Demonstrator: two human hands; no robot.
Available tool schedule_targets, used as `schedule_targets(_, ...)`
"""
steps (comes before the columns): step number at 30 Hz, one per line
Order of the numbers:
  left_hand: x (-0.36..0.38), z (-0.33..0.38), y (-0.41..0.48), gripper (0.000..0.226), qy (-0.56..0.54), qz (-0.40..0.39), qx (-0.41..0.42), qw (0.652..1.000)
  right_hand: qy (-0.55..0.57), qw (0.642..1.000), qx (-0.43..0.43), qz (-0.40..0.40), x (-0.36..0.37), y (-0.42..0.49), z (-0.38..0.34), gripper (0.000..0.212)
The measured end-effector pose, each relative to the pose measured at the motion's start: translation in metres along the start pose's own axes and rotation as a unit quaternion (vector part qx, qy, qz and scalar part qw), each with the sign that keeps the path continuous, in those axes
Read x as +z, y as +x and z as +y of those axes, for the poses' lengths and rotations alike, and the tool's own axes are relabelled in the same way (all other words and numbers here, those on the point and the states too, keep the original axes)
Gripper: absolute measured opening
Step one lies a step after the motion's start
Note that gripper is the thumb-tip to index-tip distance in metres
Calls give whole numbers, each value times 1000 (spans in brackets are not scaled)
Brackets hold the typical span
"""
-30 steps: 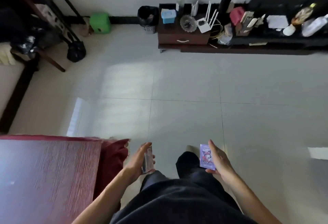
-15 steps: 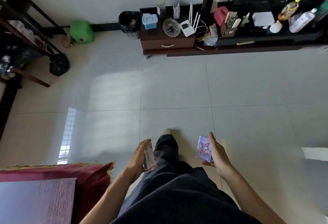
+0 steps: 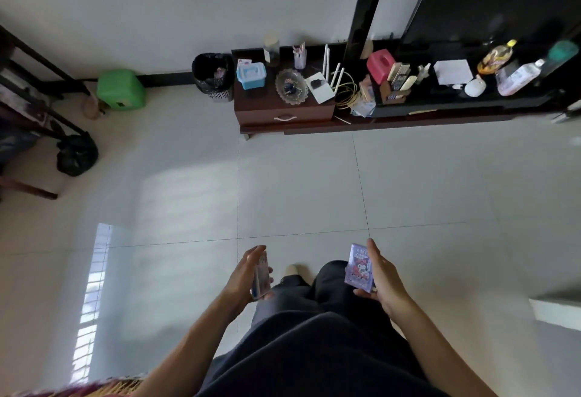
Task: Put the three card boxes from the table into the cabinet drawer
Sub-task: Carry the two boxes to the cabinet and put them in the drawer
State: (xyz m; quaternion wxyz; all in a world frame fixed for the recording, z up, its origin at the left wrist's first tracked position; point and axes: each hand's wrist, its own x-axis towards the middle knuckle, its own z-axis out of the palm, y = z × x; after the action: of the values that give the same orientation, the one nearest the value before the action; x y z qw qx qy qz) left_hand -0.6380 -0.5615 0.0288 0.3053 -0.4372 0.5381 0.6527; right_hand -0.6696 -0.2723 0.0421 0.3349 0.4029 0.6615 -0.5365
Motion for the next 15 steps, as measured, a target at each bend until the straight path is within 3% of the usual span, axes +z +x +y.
schedule_targets(7, 51, 113, 44, 58, -12, -27, 10, 999, 39, 999, -25, -16, -7, 60, -97, 61)
schedule_targets(15, 94, 207, 78, 52, -22, 5, 24, 999, 17, 999, -19, -37, -27, 137, -215, 64)
